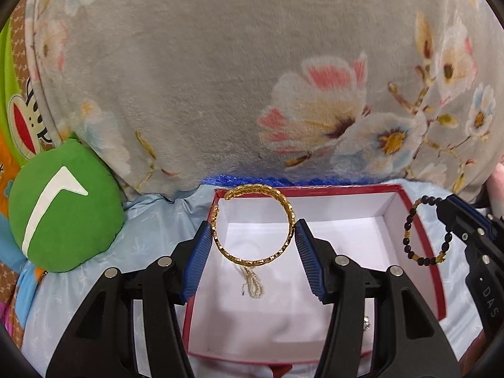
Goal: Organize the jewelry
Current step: 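Carry bangle and bead bracelet into the red box and open both tools, then withdraw both open tools from the box back over the remaining jewelry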
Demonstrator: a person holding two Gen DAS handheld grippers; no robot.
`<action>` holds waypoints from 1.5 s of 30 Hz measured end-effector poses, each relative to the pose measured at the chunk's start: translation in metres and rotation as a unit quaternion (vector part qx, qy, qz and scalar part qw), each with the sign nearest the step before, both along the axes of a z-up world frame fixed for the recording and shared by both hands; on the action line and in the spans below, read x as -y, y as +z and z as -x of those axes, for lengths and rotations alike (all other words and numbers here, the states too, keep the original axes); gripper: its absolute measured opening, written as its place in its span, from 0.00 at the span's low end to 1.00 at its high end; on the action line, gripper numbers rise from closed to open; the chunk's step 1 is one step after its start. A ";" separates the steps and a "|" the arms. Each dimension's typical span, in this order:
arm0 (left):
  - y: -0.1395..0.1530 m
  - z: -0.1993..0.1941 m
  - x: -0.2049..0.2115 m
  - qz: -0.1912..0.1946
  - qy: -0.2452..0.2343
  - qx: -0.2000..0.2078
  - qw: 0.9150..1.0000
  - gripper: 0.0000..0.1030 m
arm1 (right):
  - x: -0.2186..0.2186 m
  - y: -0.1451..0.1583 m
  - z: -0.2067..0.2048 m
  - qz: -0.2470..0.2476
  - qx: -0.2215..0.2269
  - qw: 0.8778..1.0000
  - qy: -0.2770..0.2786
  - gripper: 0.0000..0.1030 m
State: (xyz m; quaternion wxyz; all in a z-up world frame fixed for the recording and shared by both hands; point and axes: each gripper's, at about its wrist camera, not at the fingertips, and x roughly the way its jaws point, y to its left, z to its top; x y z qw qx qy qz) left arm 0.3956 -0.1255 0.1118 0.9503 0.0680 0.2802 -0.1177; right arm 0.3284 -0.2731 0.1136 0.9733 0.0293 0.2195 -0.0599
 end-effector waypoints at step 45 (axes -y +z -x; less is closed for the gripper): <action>-0.112 0.239 -0.138 0.005 0.028 -0.111 0.993 0.79 | -0.085 -0.120 0.302 -0.045 -0.081 0.995 0.041 0.39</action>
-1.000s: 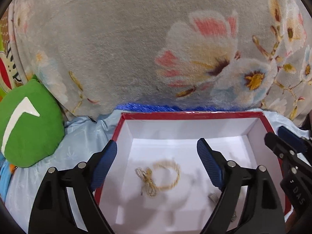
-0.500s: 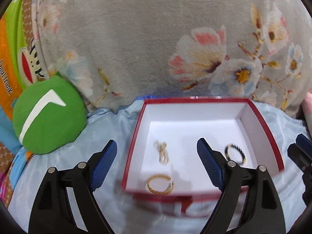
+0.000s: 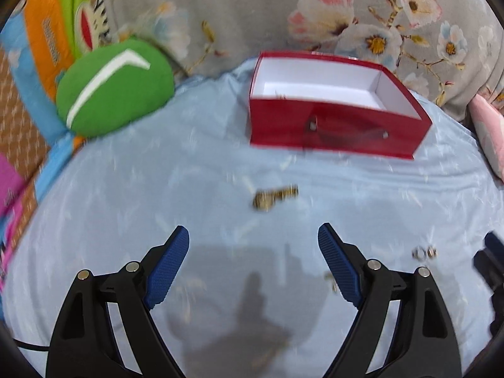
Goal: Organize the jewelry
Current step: 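Withdraw both open tools from the box back over the remaining jewelry, then grasp the gold pendant earring with the right tool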
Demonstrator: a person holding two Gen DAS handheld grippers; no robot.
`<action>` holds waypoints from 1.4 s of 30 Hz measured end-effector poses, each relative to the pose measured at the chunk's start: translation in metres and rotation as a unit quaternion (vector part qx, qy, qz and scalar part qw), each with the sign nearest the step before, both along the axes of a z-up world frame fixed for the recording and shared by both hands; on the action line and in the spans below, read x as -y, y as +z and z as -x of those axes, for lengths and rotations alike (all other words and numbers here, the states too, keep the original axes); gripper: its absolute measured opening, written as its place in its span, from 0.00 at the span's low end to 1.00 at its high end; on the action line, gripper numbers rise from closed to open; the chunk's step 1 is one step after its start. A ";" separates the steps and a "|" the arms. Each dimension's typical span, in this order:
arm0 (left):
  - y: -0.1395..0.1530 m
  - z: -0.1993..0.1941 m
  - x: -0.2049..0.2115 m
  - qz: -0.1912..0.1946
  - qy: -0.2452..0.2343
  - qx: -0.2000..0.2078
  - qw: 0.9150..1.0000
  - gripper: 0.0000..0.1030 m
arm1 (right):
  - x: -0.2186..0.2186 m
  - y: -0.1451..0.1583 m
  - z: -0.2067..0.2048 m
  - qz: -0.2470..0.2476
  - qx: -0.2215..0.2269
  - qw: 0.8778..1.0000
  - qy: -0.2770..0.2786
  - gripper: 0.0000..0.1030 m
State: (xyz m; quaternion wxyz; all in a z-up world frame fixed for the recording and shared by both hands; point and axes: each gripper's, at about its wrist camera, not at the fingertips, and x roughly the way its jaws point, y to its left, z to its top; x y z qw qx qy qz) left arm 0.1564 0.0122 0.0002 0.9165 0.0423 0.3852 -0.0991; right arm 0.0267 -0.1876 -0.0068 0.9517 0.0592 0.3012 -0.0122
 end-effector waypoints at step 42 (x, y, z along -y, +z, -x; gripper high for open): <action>-0.028 -0.019 -0.030 0.032 0.033 -0.033 0.998 0.79 | 0.000 -0.062 -0.061 -0.015 -0.127 0.989 -0.076 0.25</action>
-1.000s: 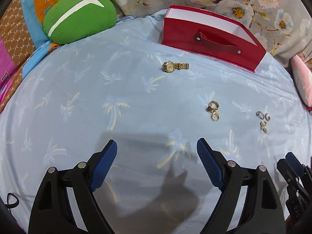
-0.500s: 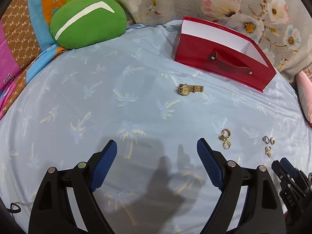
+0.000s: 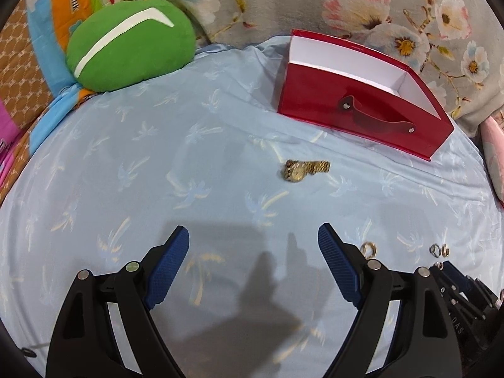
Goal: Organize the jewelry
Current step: 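Grasp the gold pendant earring with the right tool, then grasp the gold wristwatch with the left tool while the right tool holds the earring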
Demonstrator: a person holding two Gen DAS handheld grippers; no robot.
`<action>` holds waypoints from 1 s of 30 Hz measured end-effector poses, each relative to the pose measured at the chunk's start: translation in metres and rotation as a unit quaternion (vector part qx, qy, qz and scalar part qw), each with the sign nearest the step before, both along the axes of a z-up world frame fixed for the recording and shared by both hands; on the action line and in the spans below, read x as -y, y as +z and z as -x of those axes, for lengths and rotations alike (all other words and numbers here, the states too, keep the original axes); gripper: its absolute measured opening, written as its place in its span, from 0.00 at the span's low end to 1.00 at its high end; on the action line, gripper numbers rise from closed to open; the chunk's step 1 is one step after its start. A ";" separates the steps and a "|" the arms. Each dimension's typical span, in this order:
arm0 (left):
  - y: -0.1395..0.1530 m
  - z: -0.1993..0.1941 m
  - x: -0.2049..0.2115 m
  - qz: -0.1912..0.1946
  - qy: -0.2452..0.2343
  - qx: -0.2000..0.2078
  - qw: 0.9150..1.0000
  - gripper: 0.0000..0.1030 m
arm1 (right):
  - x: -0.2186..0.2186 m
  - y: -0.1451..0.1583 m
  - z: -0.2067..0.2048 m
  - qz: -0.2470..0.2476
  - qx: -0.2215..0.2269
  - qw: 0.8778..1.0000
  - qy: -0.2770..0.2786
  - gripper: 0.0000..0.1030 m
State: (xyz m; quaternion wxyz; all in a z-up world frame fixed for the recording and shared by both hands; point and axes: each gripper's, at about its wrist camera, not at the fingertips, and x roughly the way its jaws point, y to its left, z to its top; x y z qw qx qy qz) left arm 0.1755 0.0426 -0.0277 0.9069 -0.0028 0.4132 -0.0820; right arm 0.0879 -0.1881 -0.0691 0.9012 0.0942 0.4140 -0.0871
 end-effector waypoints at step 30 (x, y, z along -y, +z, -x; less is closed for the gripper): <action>-0.029 -0.065 0.053 0.026 -0.071 -0.025 0.997 0.07 | 0.004 -0.001 0.002 -0.008 0.002 1.000 -0.007 0.12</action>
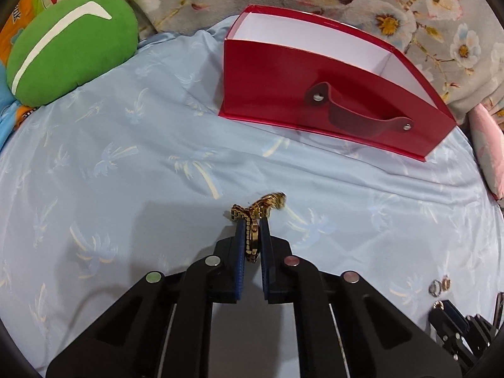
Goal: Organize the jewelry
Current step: 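Grasp the gold wristwatch with the left tool while the right tool holds the earring, then lift the gold watch and earring over the red box with both tools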
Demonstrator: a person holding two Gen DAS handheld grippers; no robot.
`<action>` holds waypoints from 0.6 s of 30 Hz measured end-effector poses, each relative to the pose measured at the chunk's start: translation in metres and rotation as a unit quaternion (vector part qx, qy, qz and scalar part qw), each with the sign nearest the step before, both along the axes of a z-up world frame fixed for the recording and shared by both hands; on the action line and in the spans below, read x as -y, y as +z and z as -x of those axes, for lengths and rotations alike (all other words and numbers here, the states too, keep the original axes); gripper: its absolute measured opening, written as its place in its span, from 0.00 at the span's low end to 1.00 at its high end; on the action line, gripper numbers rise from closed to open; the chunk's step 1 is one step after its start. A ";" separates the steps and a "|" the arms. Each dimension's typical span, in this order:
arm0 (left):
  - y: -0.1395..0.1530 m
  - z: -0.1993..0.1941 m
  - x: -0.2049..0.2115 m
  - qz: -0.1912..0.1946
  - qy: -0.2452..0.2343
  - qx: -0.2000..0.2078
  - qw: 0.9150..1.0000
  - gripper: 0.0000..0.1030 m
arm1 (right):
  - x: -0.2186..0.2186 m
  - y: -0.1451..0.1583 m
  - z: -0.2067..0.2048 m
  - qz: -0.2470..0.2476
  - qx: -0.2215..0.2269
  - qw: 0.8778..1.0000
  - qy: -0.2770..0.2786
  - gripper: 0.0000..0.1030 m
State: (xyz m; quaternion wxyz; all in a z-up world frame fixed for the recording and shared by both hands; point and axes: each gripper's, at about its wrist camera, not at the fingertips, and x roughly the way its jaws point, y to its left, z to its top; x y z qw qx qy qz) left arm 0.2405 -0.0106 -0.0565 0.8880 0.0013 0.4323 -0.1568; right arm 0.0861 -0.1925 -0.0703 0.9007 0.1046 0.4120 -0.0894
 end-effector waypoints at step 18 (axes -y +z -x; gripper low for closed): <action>0.062 0.117 -0.025 0.042 -0.061 0.038 0.996 0.07 | -0.010 0.022 0.044 -0.003 0.026 1.000 0.002 0.12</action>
